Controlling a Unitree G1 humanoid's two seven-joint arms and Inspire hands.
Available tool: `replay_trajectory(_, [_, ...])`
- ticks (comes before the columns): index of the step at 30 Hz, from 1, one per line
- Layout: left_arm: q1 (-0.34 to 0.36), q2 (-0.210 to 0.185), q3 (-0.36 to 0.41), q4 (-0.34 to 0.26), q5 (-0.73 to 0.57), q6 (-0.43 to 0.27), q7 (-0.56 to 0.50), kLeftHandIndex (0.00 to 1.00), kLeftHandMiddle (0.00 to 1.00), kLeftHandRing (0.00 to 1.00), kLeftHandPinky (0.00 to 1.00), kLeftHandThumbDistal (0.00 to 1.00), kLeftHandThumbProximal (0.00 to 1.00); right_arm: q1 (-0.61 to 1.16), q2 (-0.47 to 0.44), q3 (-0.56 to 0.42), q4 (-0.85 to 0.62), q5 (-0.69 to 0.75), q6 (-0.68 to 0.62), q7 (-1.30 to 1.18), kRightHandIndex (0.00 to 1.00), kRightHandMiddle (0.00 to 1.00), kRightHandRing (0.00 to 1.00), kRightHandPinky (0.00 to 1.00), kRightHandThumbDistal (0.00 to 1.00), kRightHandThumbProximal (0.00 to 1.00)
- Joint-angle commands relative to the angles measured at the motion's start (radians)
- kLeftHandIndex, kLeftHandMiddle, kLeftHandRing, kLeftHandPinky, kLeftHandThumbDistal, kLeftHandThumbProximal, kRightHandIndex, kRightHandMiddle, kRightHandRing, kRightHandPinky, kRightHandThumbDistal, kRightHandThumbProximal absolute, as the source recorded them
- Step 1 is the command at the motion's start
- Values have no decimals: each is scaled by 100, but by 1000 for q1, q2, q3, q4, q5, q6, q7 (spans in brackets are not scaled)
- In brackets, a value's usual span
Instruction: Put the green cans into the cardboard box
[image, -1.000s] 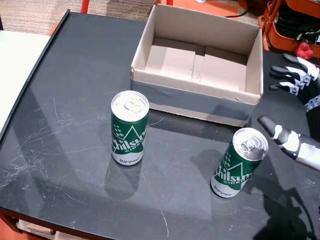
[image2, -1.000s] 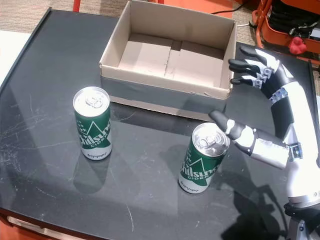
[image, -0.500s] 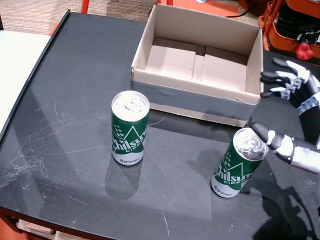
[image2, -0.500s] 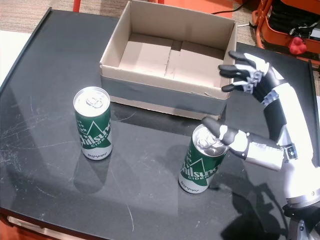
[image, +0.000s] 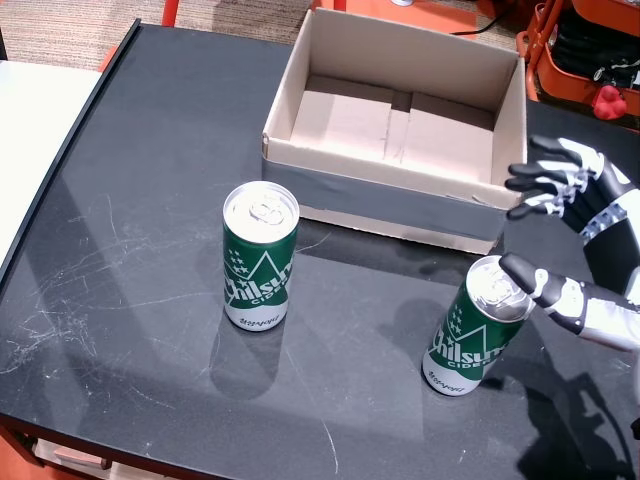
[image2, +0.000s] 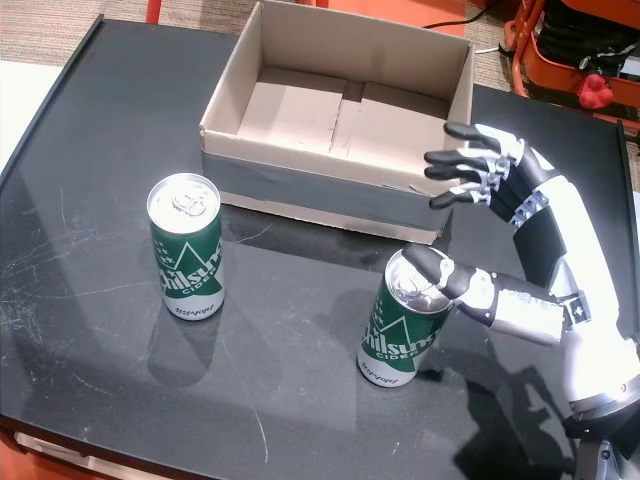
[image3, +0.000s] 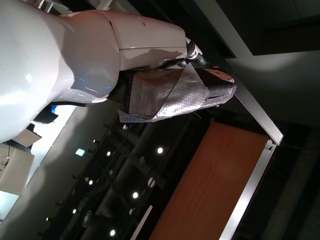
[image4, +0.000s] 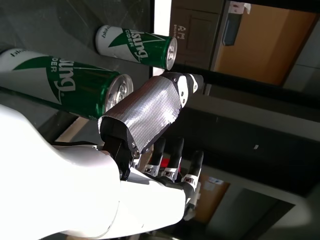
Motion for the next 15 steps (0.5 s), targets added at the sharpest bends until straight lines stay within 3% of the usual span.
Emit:
replay_trajectory(1, [15,-35,4,-7,6,1,-1,90,92,100,100,0,100,-8,-3,-8,16,12,22,2,50,62,66,74,100,93])
replay_trajectory(9, [16,-39,-2,-12,4,5,2,89,91,99,100,3,100,-46,7,-24,88,52,70,54,47,60,63,70,100,87])
replay_trajectory(15, [11,-43,-4,-12,18,-7,14,88,90,99,100,3,100,-88,-1,-35,207,41,64,111,47,59,62,68,100,89])
